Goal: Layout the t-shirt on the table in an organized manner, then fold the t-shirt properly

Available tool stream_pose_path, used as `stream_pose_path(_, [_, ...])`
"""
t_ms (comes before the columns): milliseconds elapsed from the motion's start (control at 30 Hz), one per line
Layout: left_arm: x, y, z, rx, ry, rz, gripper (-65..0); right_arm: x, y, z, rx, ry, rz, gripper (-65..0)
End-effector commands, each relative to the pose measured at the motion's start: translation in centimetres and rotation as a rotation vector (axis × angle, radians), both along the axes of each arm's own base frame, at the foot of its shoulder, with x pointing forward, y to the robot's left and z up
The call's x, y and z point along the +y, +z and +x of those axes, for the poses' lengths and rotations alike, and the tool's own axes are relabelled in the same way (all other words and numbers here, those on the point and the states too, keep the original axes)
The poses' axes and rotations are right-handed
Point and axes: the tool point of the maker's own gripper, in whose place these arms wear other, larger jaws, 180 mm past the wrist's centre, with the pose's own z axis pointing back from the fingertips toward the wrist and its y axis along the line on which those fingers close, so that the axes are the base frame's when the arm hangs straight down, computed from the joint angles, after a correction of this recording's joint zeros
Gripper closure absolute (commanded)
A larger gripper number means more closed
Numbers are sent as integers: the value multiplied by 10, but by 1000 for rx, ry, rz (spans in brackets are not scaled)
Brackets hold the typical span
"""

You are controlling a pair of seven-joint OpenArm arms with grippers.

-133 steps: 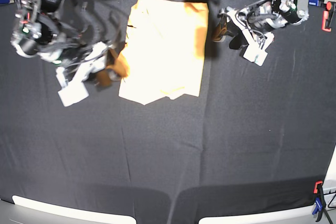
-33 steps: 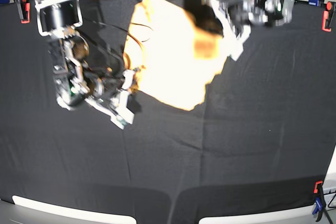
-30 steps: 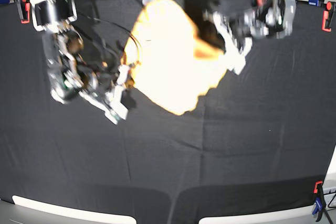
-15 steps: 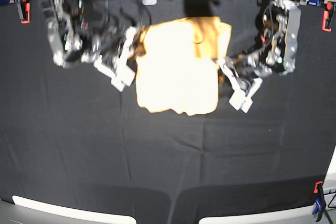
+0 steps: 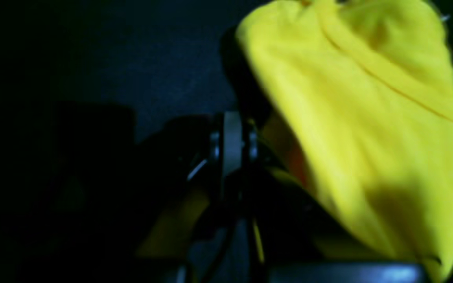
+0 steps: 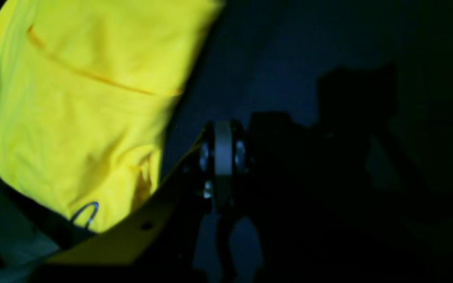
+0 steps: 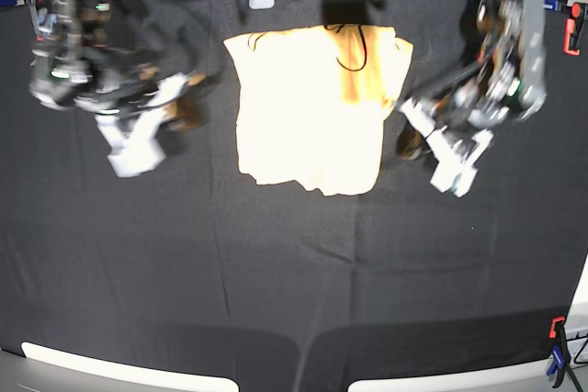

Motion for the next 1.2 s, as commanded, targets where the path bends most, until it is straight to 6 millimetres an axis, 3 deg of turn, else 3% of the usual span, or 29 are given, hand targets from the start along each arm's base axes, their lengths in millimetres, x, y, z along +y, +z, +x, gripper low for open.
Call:
stream_pose_path(0, [8,14,-1,-47,21,1,0,-6,11,-1,-25,-4,-3,0])
stream_pose_path(133, [29,12,-47,8,69,44,0,-30,15,-38,19,-41,-85,0])
stream_pose_path(333, [61,-16,-137,213,127,116,0,-44,21,-118,119,-85,-150,0])
stream_pose_path(467, [78,-31,-192,347,153,155,0,-52,3,-182,276,-168,-185,0])
stream_pose_path(600, [74,-47,-250,490,96,150,0,-50,-17,-245,450,-215,-234,0])
stream_pose_path(800, [84,-95,-318,689,142,82,0,-58,-54,-310,676,-300,-222,0])
stream_pose_path(1000, [87,-169,-362,851,266,-63,0,-83,-111,-331,805,-428,-138,0])
stream_pose_path(1167, [81,-212,-362,838,399,-181,0,-114,-161,-346,925,-461,-150,0])
